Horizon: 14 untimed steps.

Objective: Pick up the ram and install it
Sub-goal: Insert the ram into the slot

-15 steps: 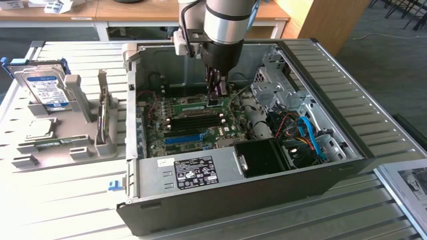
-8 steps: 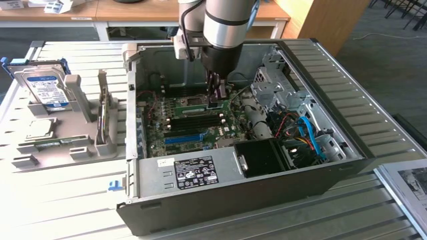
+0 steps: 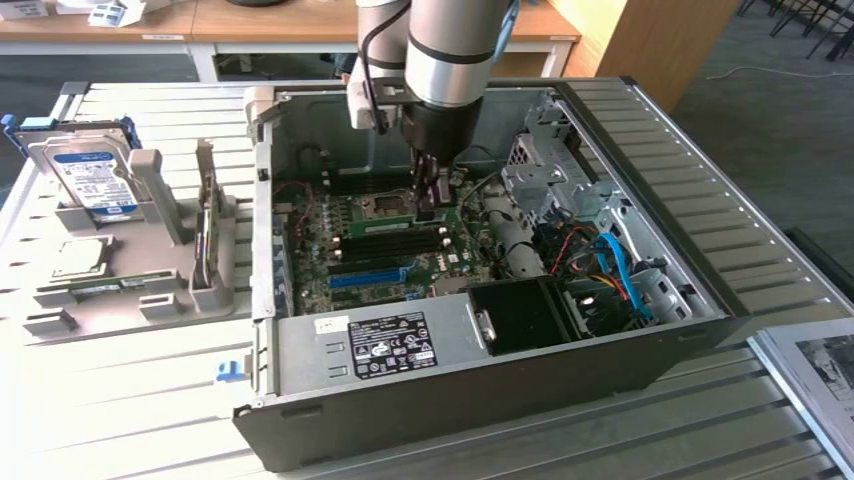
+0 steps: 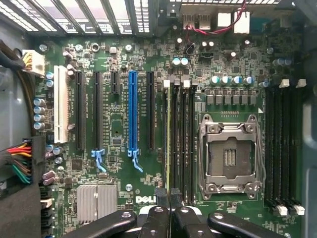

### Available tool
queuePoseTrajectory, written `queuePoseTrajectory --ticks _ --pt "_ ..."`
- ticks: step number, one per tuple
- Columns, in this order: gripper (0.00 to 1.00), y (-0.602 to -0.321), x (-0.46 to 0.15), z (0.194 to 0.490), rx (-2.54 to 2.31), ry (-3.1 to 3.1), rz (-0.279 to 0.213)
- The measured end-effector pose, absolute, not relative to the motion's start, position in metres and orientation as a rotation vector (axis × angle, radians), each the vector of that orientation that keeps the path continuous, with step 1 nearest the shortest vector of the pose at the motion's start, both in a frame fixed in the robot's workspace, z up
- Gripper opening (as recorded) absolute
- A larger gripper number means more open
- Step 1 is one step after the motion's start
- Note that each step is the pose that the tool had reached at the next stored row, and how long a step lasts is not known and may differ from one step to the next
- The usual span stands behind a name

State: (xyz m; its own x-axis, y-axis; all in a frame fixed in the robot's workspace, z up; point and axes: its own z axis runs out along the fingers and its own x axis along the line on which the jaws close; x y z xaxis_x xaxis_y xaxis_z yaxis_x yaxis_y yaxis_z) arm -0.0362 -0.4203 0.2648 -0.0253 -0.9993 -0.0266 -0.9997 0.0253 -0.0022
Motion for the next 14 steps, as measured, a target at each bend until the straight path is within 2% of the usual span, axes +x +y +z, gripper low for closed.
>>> queuePoseTrajectory --ticks 14 --pt "0.12 -0.4203 -0.0355 0.2607 -2.179 2.235 0.027"
